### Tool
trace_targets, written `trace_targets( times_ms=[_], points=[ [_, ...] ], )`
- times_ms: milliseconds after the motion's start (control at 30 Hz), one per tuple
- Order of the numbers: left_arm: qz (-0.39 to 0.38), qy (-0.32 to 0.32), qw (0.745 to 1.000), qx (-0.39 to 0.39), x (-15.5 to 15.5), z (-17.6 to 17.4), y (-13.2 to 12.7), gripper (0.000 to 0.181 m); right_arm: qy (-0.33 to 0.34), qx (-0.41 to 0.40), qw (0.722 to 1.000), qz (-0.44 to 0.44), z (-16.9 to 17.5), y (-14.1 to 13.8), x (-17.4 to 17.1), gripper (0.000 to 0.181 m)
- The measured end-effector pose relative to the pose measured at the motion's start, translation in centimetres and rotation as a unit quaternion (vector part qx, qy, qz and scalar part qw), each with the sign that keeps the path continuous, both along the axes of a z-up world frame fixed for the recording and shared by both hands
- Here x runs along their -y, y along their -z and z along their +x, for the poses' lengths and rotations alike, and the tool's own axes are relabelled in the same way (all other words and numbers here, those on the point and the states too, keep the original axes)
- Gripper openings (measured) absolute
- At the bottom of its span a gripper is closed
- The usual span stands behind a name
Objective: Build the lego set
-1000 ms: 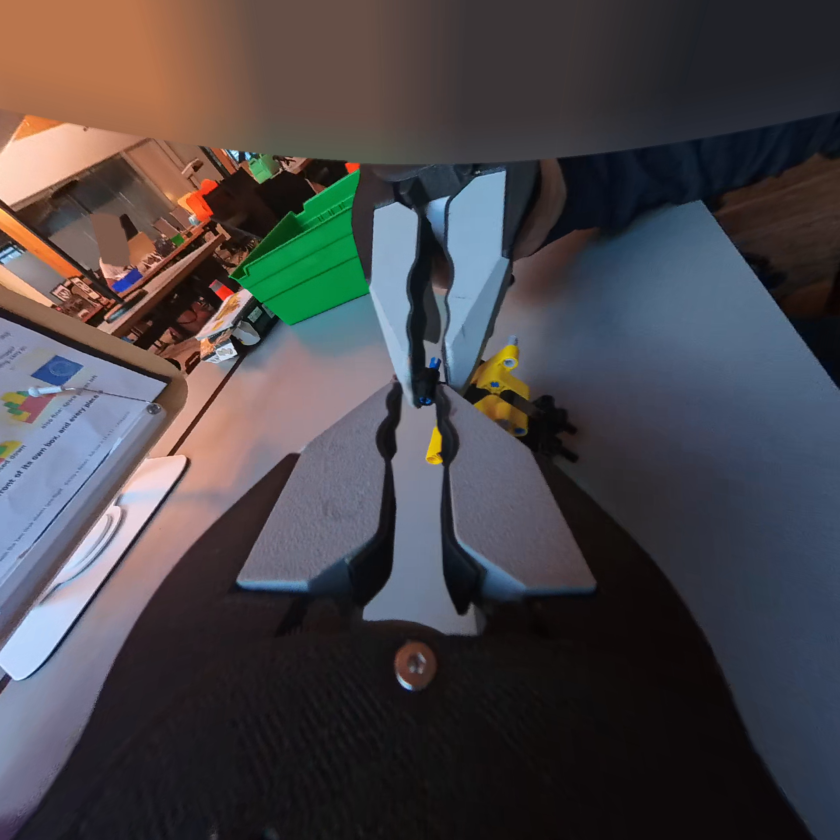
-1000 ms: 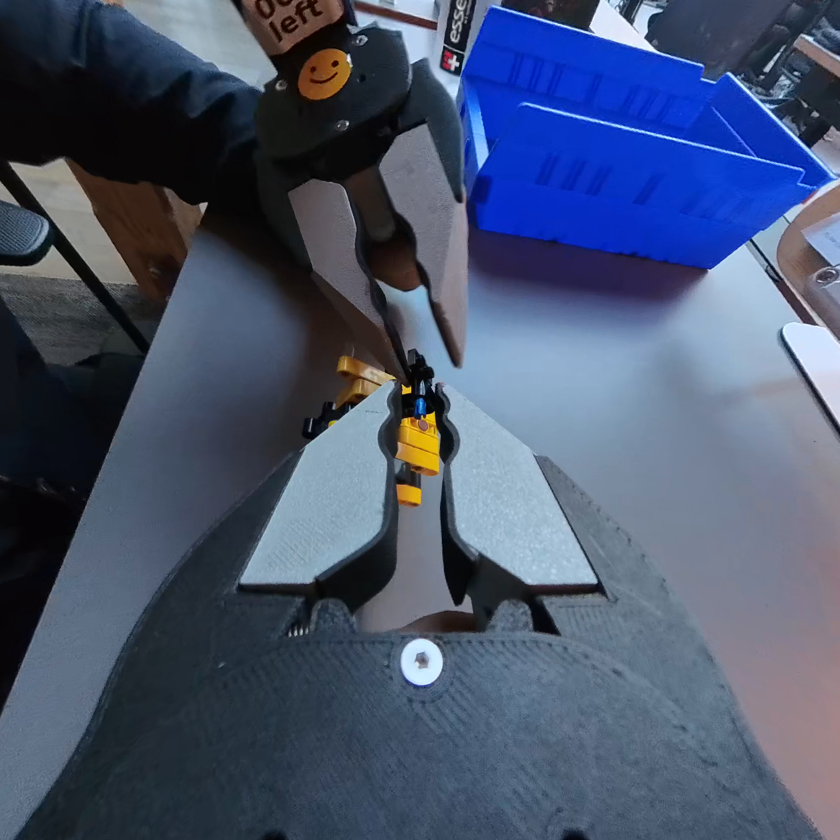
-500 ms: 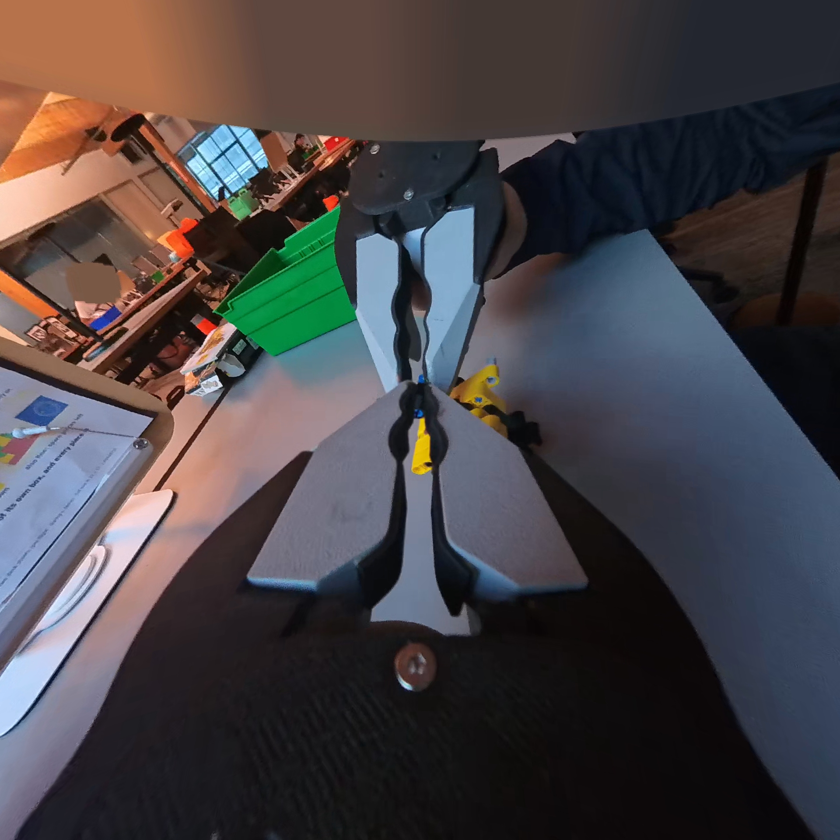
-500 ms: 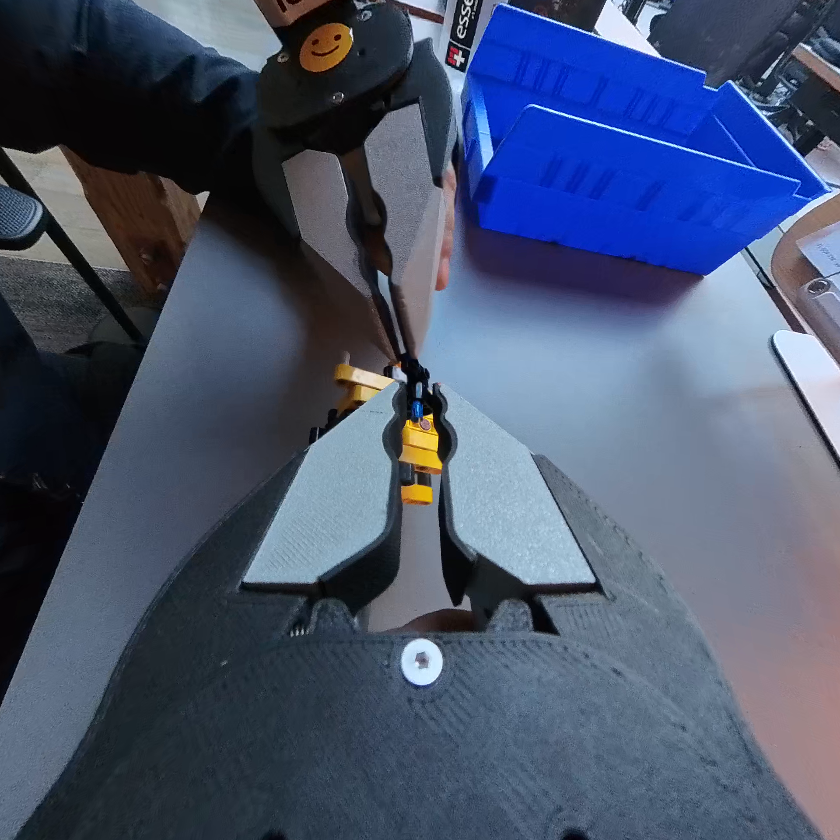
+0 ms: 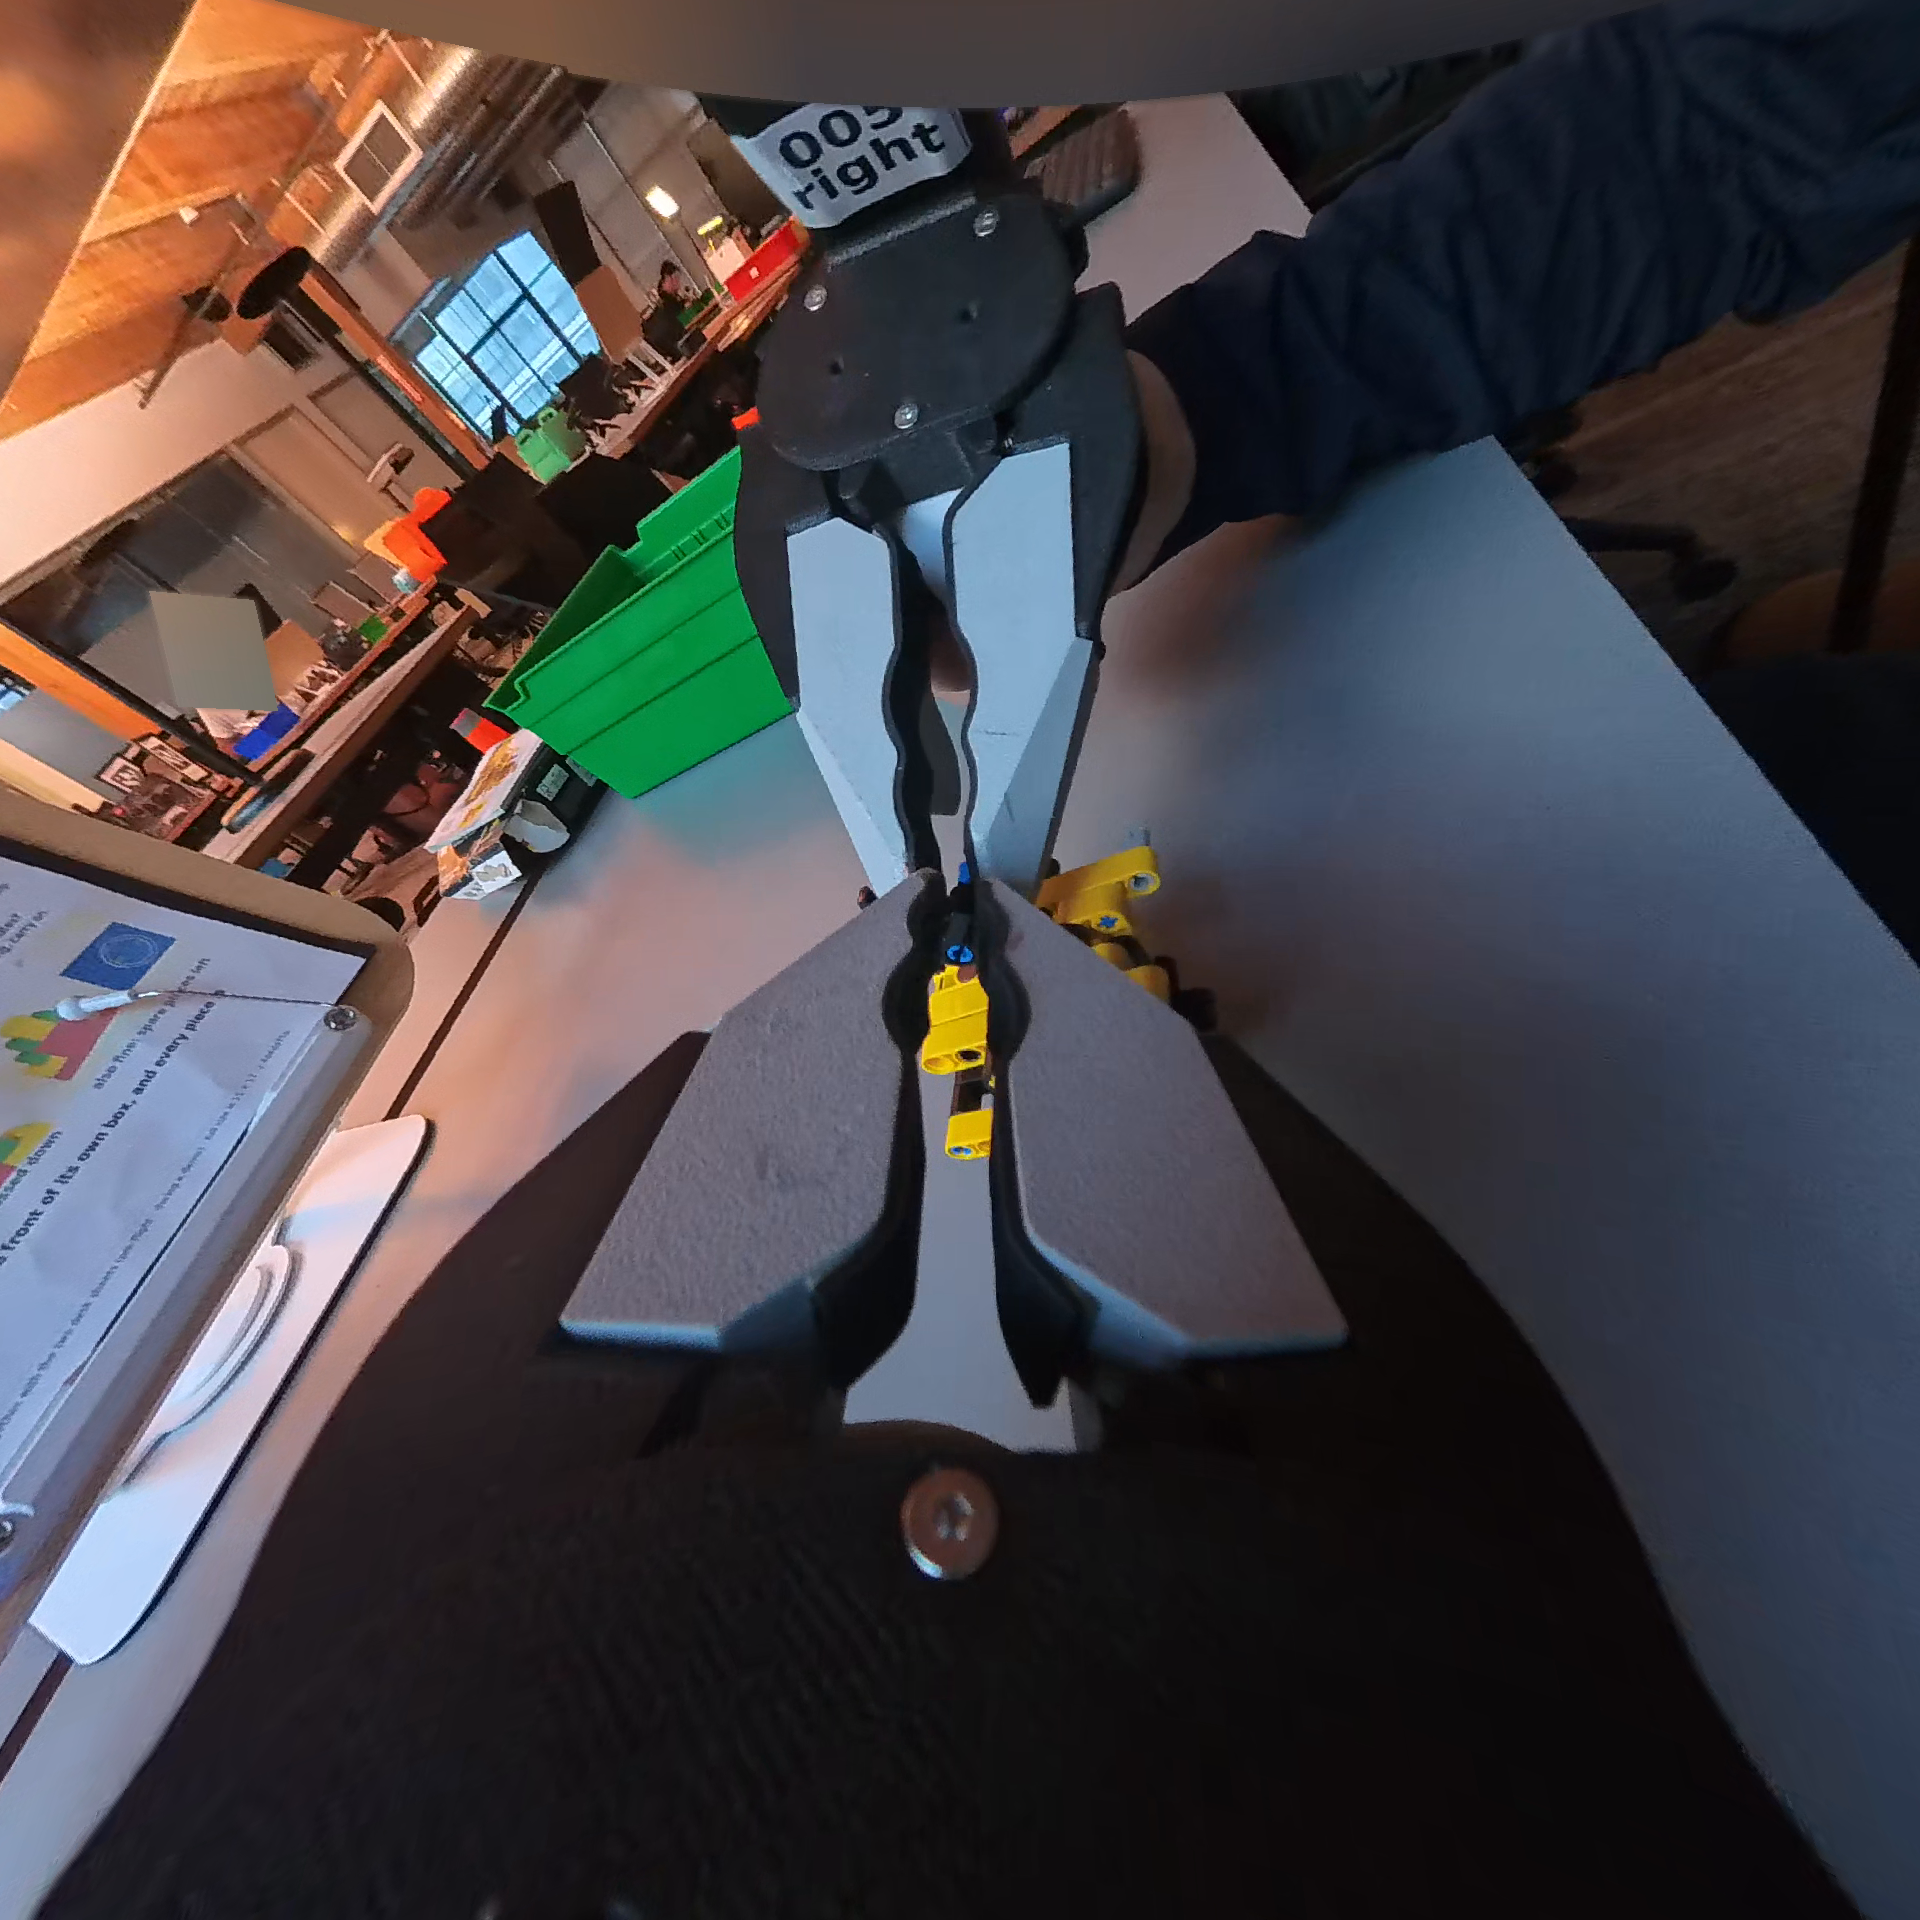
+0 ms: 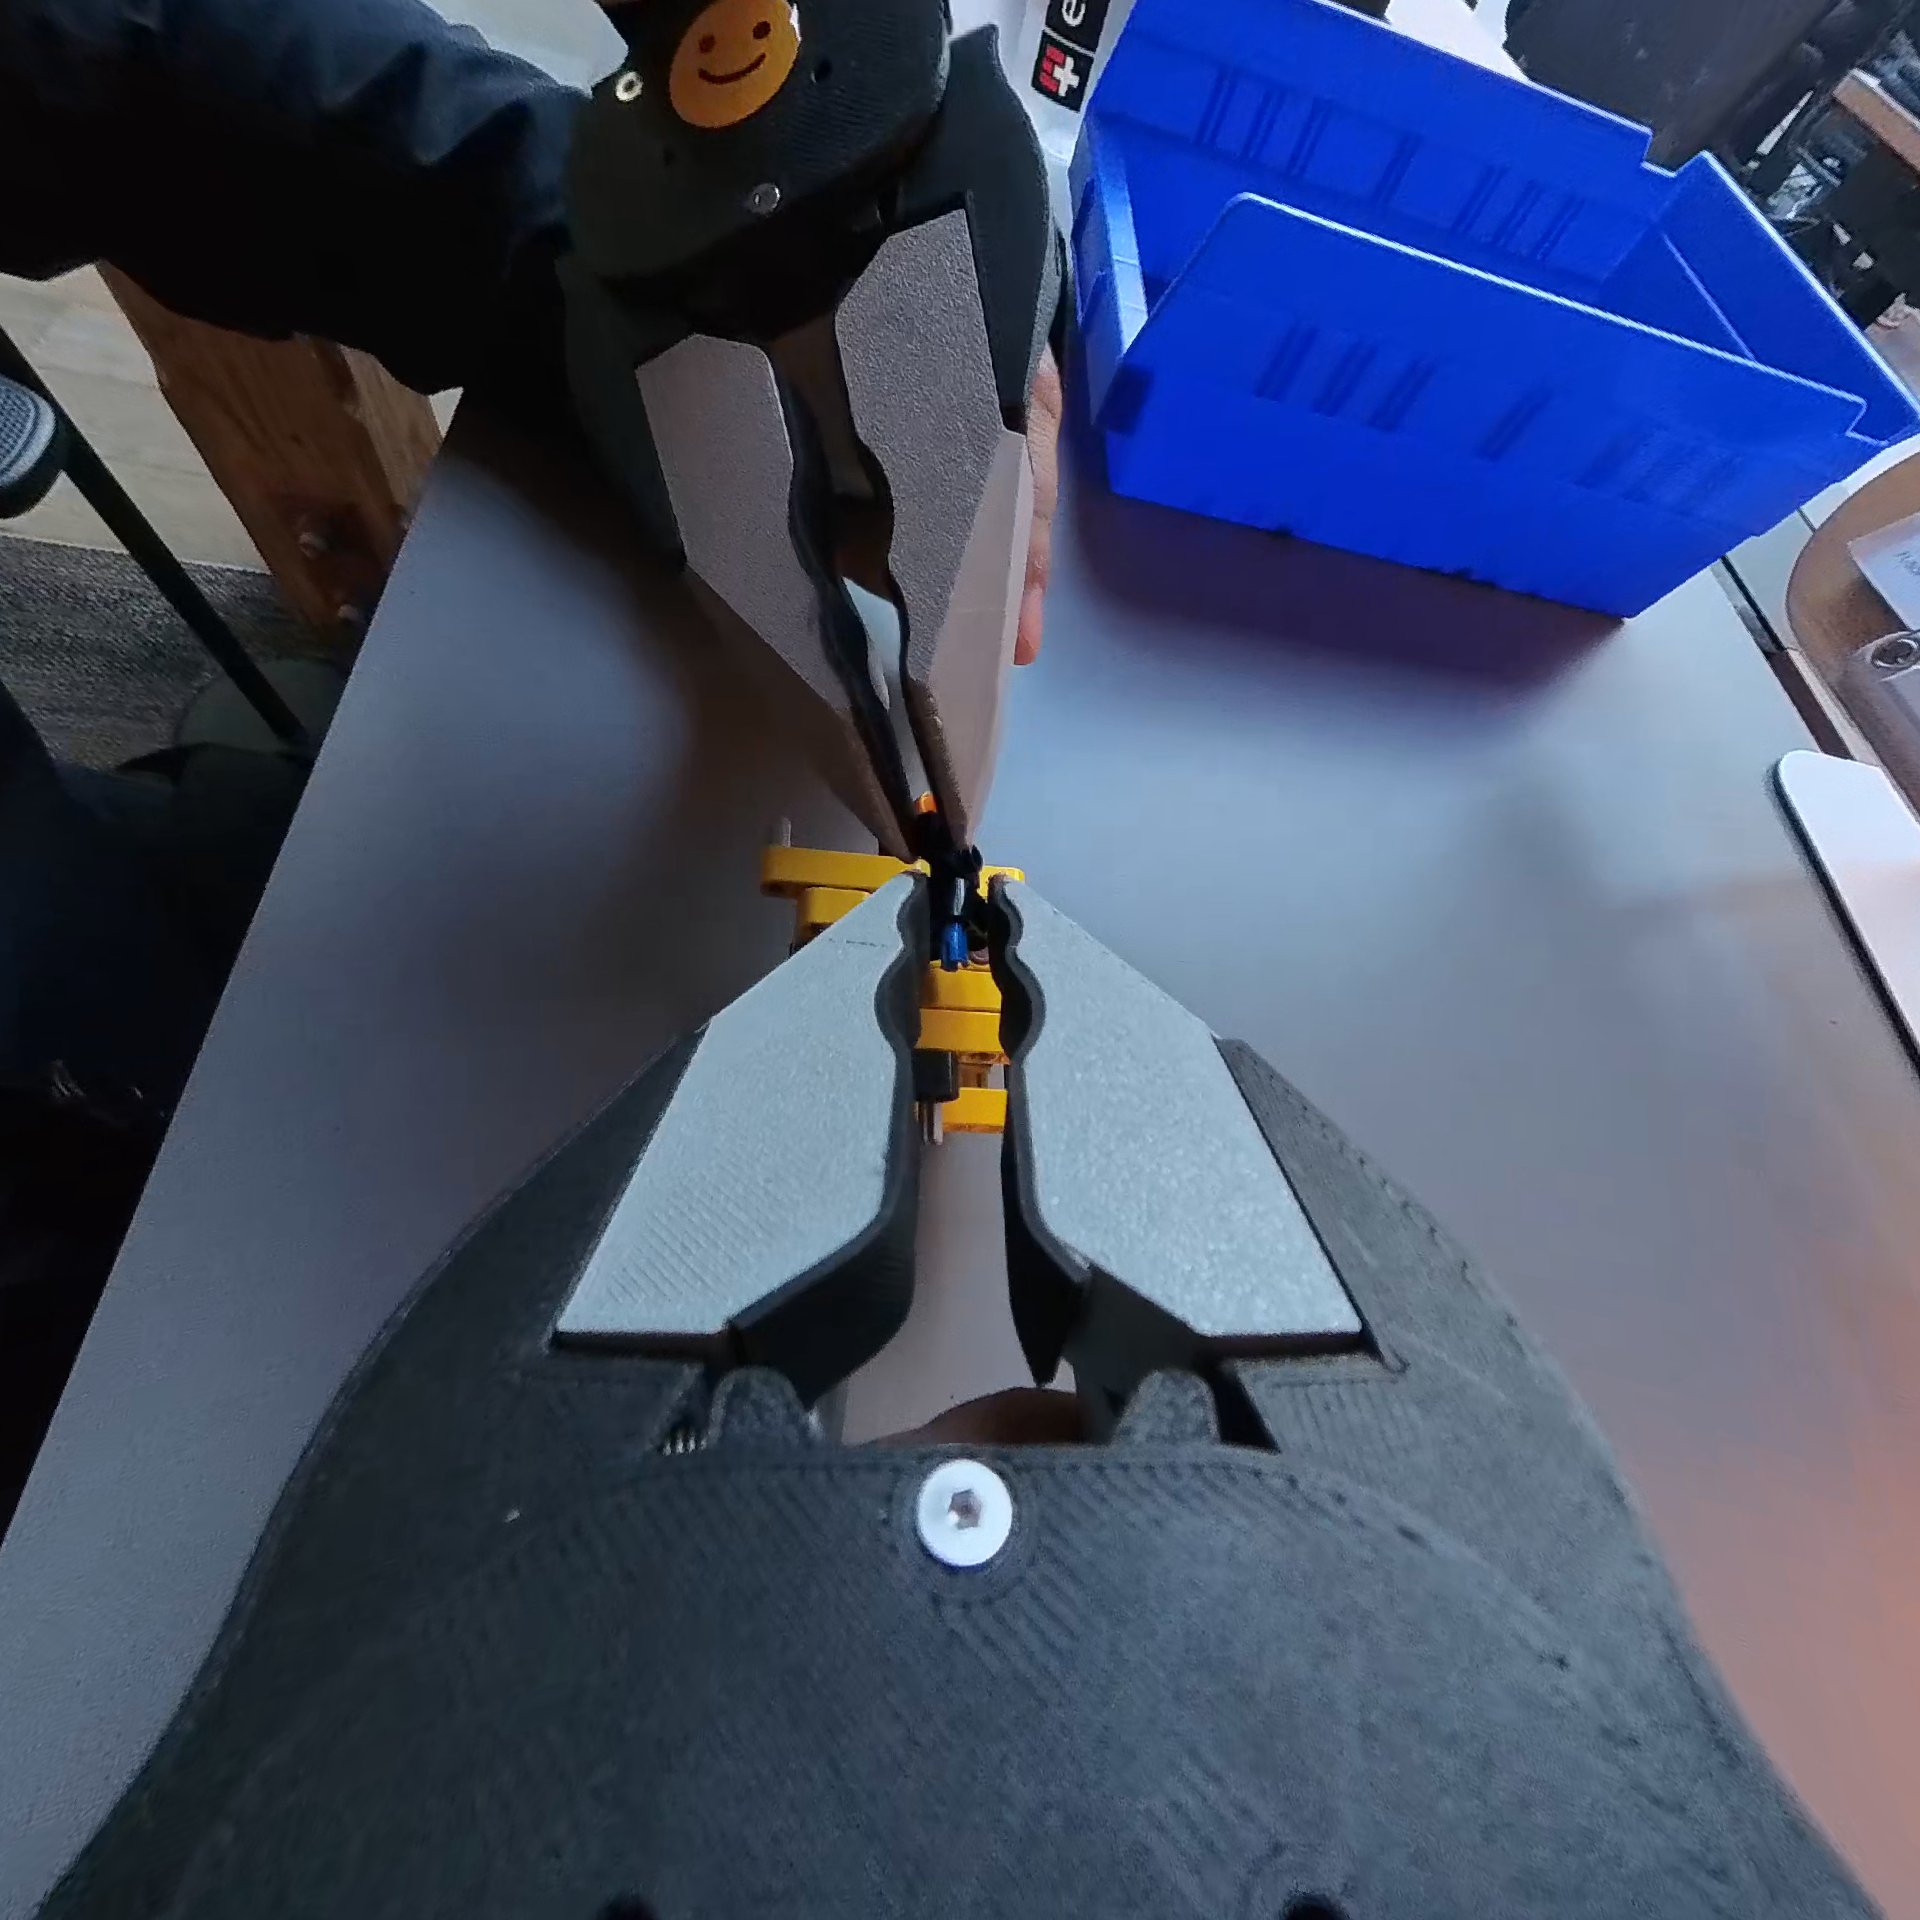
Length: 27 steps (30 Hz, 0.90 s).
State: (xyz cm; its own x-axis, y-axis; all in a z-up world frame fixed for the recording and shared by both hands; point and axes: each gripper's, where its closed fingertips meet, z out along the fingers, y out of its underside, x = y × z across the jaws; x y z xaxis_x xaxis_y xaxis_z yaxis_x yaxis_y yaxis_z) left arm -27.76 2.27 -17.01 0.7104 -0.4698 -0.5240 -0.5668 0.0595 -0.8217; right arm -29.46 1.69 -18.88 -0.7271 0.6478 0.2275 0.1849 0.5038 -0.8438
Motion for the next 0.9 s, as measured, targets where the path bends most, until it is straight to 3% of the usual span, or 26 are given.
trace_targets(
  times_ms=[300,400,533,900],
  points=[
    [0.005,0.034,0.999,-0.002,0.4,0.3,0.2,0.001,-0.020,-0.003,1.000,-0.001,0.5,0.2,0.8,0.005],
    [-0.009,0.045,0.999,0.030,0.5,0.5,0.2,0.001,-0.021,-0.014,1.000,0.008,0.6,0.2,0.7,0.005],
    [-0.026,0.014,1.000,0.009,0.4,0.3,0.2,0.000,-0.023,-0.033,0.999,0.010,0.5,0.2,0.6,0.005],
    [-0.045,0.012,0.999,-0.005,1.3,-0.1,0.6,0.000,-0.021,-0.042,0.999,0.011,0.6,0.3,1.1,0.005]
  ],
)
